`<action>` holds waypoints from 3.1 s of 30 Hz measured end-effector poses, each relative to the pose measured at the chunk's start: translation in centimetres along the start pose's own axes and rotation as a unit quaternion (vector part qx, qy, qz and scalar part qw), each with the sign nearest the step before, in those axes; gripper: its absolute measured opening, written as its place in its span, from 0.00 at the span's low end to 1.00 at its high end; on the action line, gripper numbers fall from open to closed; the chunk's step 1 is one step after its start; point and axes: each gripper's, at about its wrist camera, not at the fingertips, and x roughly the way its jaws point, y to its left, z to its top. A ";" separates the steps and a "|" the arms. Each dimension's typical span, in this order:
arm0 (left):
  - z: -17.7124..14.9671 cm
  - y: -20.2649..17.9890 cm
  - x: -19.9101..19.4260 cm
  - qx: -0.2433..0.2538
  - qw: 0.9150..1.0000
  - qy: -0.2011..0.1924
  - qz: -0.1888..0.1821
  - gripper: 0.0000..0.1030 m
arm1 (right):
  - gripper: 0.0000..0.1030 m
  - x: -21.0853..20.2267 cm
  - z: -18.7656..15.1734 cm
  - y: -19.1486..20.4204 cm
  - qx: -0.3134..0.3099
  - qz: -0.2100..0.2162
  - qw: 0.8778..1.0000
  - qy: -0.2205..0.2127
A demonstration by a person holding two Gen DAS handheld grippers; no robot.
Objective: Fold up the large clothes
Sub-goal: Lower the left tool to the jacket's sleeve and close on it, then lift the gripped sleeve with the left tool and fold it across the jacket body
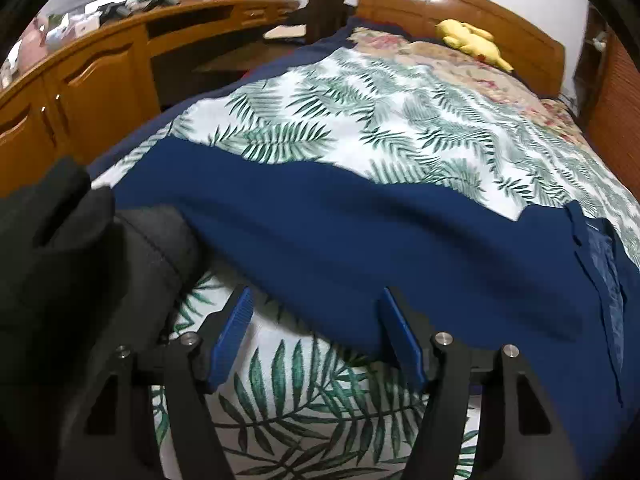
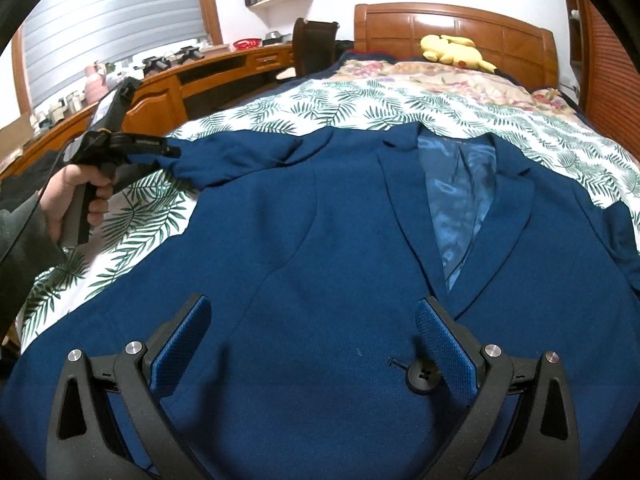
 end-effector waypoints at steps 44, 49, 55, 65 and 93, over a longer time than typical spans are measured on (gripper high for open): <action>-4.3 -9.1 -12.5 0.178 0.979 -0.023 -0.096 0.34 | 1.00 -0.1 0.0 0.3 -0.008 -0.005 1.000 -0.001; -2.5 -7.2 -8.1 0.173 0.983 -0.017 -0.065 0.44 | 1.00 0.0 0.0 0.4 -0.007 -0.004 1.000 0.002; 0.2 -4.1 -2.4 0.145 0.989 0.001 -0.025 0.49 | 1.00 0.1 0.0 0.5 -0.011 -0.006 1.000 0.005; 0.7 0.2 2.9 0.080 0.995 0.048 -0.031 0.51 | 1.00 0.3 -0.1 0.6 -0.014 -0.006 1.000 0.010; 1.0 -8.7 -9.5 0.163 0.982 -0.038 -0.089 0.07 | 1.00 -1.6 0.1 0.1 -0.002 -0.018 1.000 0.005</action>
